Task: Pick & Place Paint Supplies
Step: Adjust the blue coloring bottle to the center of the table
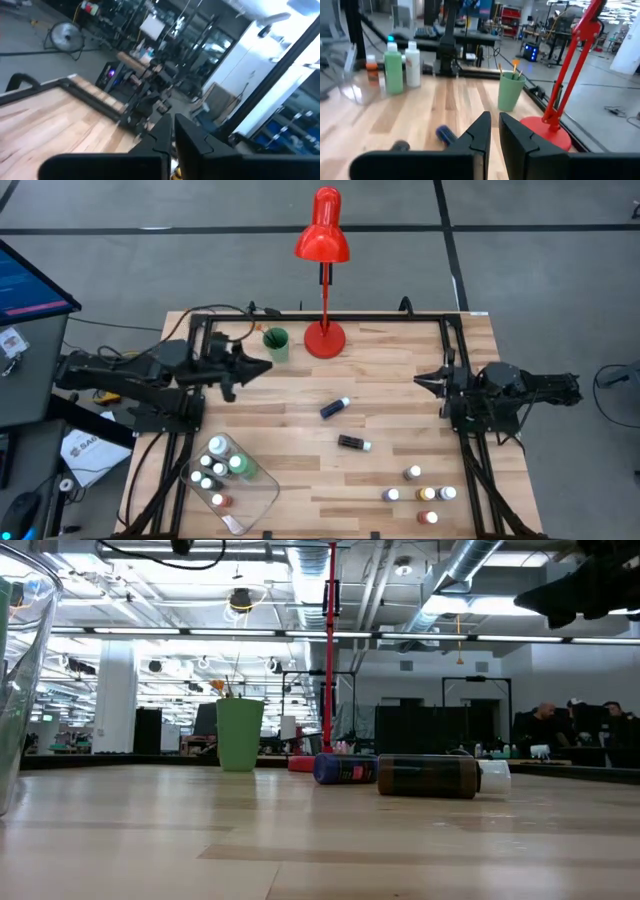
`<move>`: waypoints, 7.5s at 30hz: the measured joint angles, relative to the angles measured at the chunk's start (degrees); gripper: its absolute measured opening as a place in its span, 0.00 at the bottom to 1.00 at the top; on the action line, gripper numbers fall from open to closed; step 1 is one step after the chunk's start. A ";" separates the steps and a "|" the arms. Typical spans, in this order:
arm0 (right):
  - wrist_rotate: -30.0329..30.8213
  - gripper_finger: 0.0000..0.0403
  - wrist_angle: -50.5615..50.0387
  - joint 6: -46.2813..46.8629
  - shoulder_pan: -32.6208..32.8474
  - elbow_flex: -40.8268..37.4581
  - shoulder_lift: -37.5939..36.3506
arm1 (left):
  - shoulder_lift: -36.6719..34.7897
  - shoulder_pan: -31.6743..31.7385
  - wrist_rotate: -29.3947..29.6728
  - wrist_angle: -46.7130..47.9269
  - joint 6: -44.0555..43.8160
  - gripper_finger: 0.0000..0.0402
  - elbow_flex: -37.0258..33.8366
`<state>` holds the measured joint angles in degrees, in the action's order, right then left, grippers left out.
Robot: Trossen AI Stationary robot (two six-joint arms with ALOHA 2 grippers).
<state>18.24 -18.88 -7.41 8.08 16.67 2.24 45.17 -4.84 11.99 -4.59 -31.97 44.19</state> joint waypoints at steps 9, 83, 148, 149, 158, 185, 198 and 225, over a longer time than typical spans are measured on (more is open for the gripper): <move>-0.15 0.08 18.00 23.52 0.11 -0.02 0.40 | -6.67 -0.13 -0.04 1.63 1.75 0.00 -0.37; -21.41 0.43 -0.31 -17.63 -14.82 43.01 104.50 | -18.04 -0.13 -0.96 12.69 1.49 0.00 -0.37; -51.65 0.27 -71.14 39.42 -4.61 40.45 104.96 | -16.92 -0.12 -2.29 12.69 4.42 0.00 -0.37; -51.66 0.27 -71.14 39.42 -4.62 39.67 104.96 | -16.92 -0.11 -2.29 12.69 4.95 0.00 -0.37; -51.41 0.27 -71.02 39.85 -4.72 38.18 104.96 | -16.92 -0.13 -2.21 12.62 5.12 0.00 -0.37; -30.07 0.60 -61.52 47.21 -4.02 48.34 97.57 | -16.92 -0.11 -2.25 12.63 5.14 0.00 -0.37; -19.58 0.61 -61.36 75.16 8.89 48.57 74.67 | -16.92 -0.13 -2.23 12.53 4.74 0.00 -0.37; -21.99 0.65 -51.81 85.30 18.86 34.73 71.89 | -17.05 -0.12 -2.23 12.12 4.66 0.00 -0.35</move>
<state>-3.75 -70.69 77.89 26.94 51.40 74.13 28.12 -4.96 9.76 7.53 -27.31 43.83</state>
